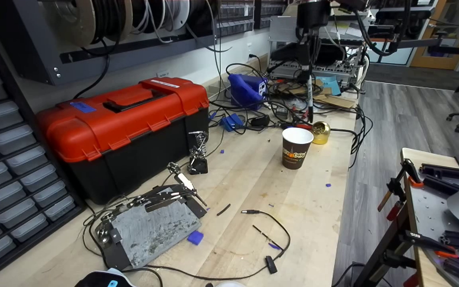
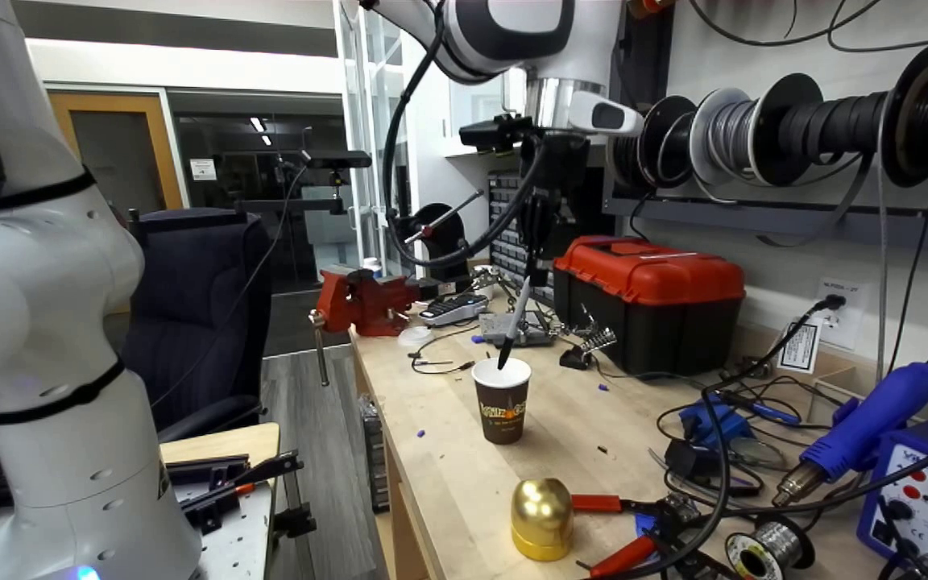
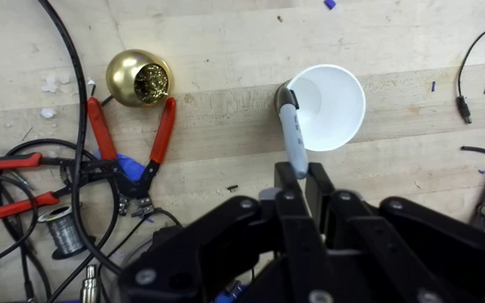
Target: Take the marker out of the cup and put it on the table
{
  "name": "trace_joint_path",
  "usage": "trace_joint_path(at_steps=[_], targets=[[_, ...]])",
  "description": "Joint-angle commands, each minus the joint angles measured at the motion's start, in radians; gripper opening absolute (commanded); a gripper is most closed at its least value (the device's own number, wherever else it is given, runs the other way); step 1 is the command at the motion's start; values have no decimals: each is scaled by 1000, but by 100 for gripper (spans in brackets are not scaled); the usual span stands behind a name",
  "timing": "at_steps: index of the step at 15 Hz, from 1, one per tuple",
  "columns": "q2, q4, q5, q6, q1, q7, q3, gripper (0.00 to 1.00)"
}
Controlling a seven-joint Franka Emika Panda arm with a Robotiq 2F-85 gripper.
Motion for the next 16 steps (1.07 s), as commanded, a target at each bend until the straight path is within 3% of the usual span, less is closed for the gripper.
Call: trace_joint_path(at_steps=[1,5,9,16], targets=[[-126,-10,-61,-72,5,22,24,0],[-150,61,-120,-192,40,25,87,0],[-97,154,-150,-290,81,12,149,0],[54,313,-128,-398,131,-47,176,0]])
